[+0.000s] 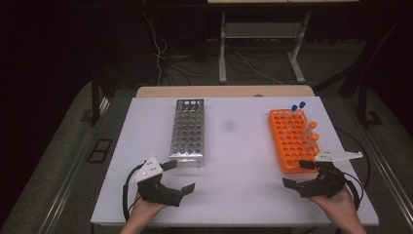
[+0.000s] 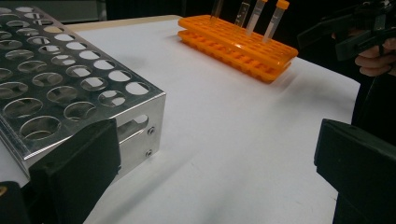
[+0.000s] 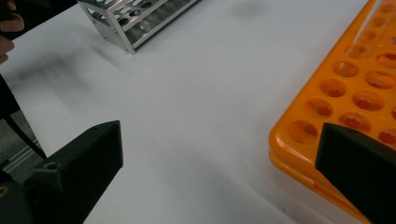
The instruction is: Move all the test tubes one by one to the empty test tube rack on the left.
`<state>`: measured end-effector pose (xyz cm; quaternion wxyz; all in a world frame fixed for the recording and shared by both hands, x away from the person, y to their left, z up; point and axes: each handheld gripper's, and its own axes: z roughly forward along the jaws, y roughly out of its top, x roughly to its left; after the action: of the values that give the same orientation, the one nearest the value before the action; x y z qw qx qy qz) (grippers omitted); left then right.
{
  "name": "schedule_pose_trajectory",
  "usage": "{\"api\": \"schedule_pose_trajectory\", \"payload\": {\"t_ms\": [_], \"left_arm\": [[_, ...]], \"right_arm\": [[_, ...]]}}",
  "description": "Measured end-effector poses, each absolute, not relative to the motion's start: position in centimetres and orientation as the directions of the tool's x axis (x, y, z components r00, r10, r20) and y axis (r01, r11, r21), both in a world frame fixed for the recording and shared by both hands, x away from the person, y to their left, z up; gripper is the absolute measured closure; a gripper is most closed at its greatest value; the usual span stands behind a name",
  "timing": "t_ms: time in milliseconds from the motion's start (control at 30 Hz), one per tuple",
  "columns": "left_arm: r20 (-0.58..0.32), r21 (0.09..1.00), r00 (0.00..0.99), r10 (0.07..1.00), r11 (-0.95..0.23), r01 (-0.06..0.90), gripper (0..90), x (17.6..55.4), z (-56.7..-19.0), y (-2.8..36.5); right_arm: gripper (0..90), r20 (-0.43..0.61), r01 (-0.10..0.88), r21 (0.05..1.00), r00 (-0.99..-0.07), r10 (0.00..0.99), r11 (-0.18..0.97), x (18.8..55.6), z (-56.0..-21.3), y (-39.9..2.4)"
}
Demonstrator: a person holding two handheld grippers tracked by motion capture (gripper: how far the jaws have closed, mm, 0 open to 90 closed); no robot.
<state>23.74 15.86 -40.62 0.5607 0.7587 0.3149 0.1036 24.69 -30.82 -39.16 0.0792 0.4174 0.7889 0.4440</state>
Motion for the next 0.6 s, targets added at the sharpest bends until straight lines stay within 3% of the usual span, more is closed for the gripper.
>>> {"api": "schedule_pose_trajectory", "payload": {"t_ms": [600], "left_arm": [[-0.196,0.915,0.777,0.599,-0.173,0.364,0.0,23.7,-40.7,15.9]], "right_arm": [[0.5,0.213,0.617,0.733,-0.607,0.765,0.286,25.8,-37.8,-33.5]]}}
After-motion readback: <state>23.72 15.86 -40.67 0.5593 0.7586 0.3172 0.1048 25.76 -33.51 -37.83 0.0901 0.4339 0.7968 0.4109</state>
